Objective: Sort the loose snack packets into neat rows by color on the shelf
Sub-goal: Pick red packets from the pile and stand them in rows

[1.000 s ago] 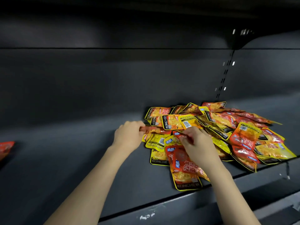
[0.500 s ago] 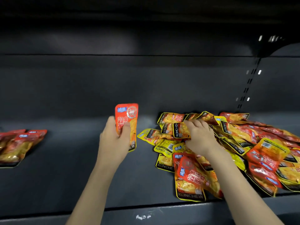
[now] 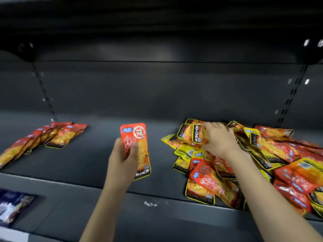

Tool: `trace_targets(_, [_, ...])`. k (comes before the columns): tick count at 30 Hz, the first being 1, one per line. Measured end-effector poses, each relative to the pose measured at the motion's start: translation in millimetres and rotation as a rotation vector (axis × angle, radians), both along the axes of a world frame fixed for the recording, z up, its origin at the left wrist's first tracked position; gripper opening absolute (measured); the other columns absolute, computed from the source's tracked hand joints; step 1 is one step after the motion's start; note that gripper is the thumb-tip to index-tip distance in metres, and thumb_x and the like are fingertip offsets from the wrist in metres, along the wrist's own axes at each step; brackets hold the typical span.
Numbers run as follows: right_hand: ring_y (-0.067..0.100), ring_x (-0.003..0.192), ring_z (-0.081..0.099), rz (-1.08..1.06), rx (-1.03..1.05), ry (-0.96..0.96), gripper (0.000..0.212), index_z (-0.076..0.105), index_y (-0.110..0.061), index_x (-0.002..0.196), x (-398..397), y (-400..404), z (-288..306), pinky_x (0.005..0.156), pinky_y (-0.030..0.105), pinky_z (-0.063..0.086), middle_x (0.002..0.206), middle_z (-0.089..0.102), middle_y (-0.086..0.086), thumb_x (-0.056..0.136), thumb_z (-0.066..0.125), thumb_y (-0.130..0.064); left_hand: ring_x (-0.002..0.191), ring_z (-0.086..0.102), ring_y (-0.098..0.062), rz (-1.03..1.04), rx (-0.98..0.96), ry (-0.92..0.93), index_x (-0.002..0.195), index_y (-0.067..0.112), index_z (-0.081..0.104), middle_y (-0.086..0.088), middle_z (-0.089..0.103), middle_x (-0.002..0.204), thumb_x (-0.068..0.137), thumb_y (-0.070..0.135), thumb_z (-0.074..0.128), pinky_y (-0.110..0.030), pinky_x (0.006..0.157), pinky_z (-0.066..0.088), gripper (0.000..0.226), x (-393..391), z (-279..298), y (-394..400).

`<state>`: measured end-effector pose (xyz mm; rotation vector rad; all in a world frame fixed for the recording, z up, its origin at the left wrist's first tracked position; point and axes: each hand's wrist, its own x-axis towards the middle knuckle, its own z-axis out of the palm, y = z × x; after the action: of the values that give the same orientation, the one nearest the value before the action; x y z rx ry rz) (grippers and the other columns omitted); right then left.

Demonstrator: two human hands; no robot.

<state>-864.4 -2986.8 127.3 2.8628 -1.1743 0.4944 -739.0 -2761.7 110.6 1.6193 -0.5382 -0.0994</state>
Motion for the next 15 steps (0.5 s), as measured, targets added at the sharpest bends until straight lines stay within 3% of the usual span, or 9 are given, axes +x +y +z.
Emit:
trace_targets(4, [0.026, 0.127, 0.041, 0.085, -0.012, -0.202, 0.075, 0.033, -0.022, 0.135, 0, 13, 9, 0.102, 0.045, 0.032, 0.134, 0.044, 0.003, 0.075, 0.075, -0.035, 0.076, 0.058, -0.015, 0.045, -0.021, -0.009, 0.092, 0.010, 0.054, -0.001, 0.063, 0.084, 0.096, 0.021, 0.051, -0.026, 0.066, 0.045, 0.012, -15, -4, 14])
trace_targets(8, [0.028, 0.118, 0.045, 0.191, 0.039, -0.418, 0.083, 0.032, -0.024, 0.134, 5, 37, 16, 0.095, 0.047, 0.037, 0.126, 0.042, 0.004, 0.069, 0.079, -0.044, 0.082, 0.060, -0.022, 0.095, -0.019, -0.055, 0.093, 0.008, 0.054, -0.005, 0.063, 0.087, 0.095, 0.018, 0.052, -0.039, 0.075, 0.048, 0.011, -21, -8, 26])
trace_targets(11, [0.028, 0.117, 0.046, 0.225, 0.070, -0.415, 0.086, 0.027, -0.030, 0.135, 12, 55, 13, 0.096, 0.051, 0.035, 0.124, 0.041, 0.001, 0.067, 0.074, -0.057, 0.078, 0.059, -0.017, 0.112, -0.024, -0.070, 0.089, 0.014, 0.053, 0.001, 0.061, 0.083, 0.096, 0.019, 0.052, -0.034, 0.072, 0.048, 0.008, -25, -9, 34])
trace_targets(15, [0.030, 0.112, 0.052, 0.268, 0.142, -0.400, 0.088, 0.020, -0.031, 0.130, 26, 75, 5, 0.091, 0.046, 0.041, 0.121, 0.050, 0.003, 0.065, 0.067, -0.068, 0.078, 0.060, -0.017, 0.134, -0.033, -0.078, 0.085, 0.019, 0.053, 0.002, 0.062, 0.081, 0.095, 0.020, 0.053, -0.040, 0.077, 0.049, 0.010, -19, -9, 45])
